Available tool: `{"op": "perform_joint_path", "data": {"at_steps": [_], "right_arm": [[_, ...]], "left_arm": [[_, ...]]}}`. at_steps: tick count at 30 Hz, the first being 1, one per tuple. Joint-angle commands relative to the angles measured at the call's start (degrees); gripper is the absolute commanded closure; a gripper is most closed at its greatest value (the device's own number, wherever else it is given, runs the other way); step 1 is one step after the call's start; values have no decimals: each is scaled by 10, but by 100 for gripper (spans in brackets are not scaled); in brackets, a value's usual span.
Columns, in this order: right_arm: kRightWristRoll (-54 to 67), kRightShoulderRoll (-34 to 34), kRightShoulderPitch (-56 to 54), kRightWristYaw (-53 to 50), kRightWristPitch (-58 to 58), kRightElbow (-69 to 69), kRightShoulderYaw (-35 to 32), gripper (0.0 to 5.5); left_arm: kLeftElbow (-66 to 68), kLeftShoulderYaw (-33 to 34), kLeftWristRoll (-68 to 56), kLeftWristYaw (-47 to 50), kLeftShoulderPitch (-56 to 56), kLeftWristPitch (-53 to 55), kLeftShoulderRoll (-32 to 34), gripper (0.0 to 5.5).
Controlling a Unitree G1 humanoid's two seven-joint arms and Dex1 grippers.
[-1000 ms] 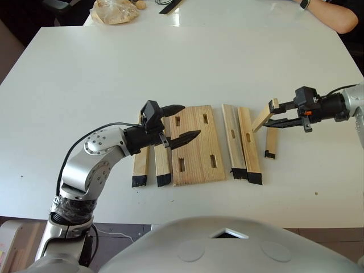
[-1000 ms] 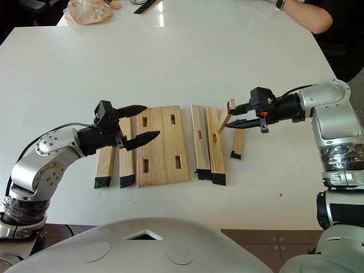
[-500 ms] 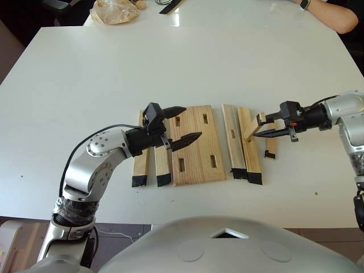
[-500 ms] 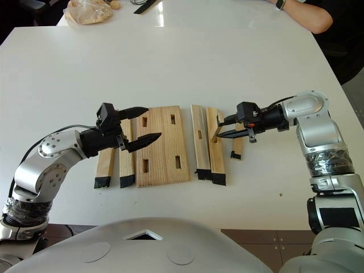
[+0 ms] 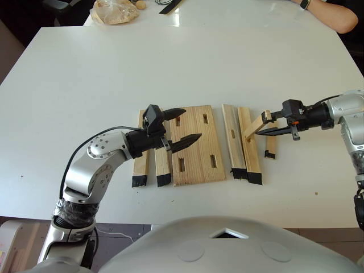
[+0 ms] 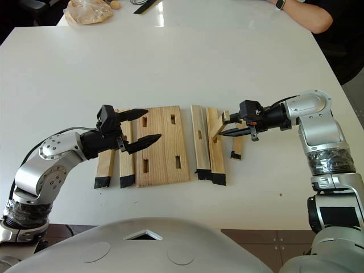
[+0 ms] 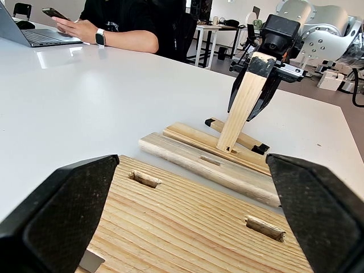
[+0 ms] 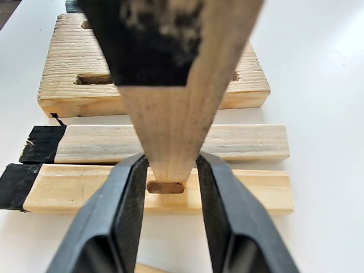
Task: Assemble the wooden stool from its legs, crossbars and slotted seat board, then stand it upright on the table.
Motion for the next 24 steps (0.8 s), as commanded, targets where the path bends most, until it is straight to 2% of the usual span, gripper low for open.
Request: {"op": "perform_joint_path", "data": {"at_steps": [1,12,24], "right_arm": [[-2,-15,-1,10,3,-3,-2,419],[-6,-25,-9,19,2,0,-2,419],[-75,-10,-2,-2,-87,32,45,419]], "left_arm": [[-7,1,1,5,6,0,-2,71],[-11,0,3,13,12,-1,-7,71],[-13,-8,10,11,12,1,-6,71]]}}
